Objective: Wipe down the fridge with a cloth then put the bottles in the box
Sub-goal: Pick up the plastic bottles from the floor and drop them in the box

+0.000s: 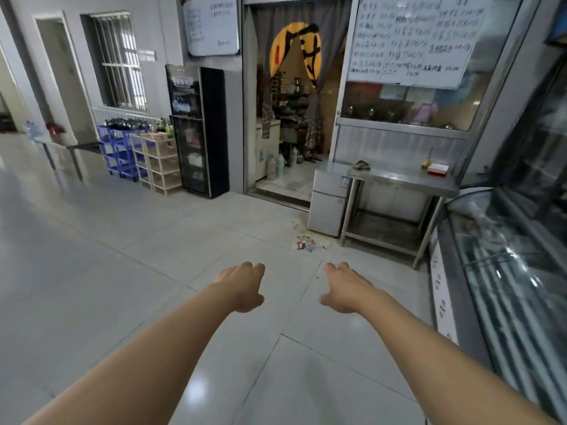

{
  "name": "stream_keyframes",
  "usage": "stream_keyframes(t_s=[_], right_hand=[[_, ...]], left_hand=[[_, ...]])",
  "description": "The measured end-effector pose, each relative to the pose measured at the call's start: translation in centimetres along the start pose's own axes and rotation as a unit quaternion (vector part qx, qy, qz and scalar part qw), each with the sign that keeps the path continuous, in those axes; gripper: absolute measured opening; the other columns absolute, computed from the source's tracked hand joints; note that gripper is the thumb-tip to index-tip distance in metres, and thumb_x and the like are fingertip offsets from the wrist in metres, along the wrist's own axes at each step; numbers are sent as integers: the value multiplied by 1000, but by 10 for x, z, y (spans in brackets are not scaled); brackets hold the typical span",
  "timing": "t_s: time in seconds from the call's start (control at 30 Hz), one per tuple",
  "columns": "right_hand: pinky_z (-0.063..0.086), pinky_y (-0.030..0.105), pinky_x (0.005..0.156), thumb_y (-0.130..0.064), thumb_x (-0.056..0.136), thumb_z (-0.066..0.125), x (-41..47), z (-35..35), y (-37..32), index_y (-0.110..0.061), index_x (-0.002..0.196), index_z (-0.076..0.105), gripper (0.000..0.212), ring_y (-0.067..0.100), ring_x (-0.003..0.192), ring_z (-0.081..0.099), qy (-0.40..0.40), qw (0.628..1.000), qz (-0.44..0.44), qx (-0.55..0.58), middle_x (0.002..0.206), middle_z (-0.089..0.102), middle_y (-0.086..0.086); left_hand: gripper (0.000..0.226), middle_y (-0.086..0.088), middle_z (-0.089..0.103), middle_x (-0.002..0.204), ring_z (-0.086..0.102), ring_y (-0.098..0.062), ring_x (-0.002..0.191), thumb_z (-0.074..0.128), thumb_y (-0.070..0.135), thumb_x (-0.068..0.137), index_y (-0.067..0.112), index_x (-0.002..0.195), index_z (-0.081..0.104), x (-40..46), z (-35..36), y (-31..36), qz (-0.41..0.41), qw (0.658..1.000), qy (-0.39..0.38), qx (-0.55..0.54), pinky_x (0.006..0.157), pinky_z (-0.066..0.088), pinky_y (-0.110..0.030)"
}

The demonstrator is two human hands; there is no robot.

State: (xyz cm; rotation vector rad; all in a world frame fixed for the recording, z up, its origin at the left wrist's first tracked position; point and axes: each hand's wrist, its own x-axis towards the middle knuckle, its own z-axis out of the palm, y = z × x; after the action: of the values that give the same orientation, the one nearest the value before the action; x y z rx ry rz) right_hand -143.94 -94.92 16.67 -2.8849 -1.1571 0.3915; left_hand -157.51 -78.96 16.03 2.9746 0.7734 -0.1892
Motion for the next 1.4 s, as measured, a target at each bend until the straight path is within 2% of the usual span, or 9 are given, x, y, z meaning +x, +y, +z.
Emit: stream_keyframes(t_s=[0.13,0.3,0.63,0.83,1.0,1.1,1.3,1.4], right_hand=[[44,40,93,-38,89,58,80,-22,-14,-15,142,27,65,31,122,43,0,1000,26,16,139,33,12],[44,39,91,-38,90,56,183,-34,-22,-15,140,29,61,30,121,44,-15,999,43,21,138,33,12],[42,39,95,-36,89,58,435,-69,8,-16,147,19,72,32,127,41,-23,997,60,30,147,26,13],[44,37,88,-34,88,60,564,-102,16,-16,141,28,64,31,122,45,-22,998,53,21,139,37,12],[43,40,97,-34,86,61,676,-118,26,-17,139,33,63,29,125,43,-21,997,63,26,140,39,11],[41,43,102,-33,86,60,743,-124,28,-20,143,29,66,30,130,38,-23,996,82,35,144,36,10],[38,43,105,-29,88,57,865,-137,30,-17,147,21,70,31,135,32,-29,988,129,78,148,29,13],[39,40,104,-30,91,56,914,-141,35,-14,148,18,70,32,133,35,-38,983,152,90,149,28,13]], left_hand=[[51,-7,48,126,52,-28,112,53,37,89,16,132,37,92,-18,-37,24,1000,-5,4,87,43,-35],[48,-6,50,124,54,-28,109,54,35,88,16,130,40,201,-23,-62,55,998,-6,10,82,41,-34],[47,-6,51,125,54,-27,109,52,34,89,15,130,39,448,-42,-99,68,996,-24,44,81,41,-34],[48,-5,51,127,54,-27,112,53,35,88,16,130,39,580,-61,-126,60,997,-33,29,85,42,-36],[50,-6,51,126,53,-28,112,52,35,89,16,133,37,698,-66,-147,85,995,-39,26,88,42,-37],[51,-7,51,127,53,-28,112,52,35,90,17,135,35,775,-69,-162,112,992,-40,27,88,41,-36],[52,-6,50,130,52,-28,116,53,37,90,17,134,35,922,-80,-190,163,982,-75,51,90,41,-37],[52,-6,50,130,52,-27,115,53,37,89,18,134,35,986,-81,-193,184,978,-88,54,87,42,-36]])
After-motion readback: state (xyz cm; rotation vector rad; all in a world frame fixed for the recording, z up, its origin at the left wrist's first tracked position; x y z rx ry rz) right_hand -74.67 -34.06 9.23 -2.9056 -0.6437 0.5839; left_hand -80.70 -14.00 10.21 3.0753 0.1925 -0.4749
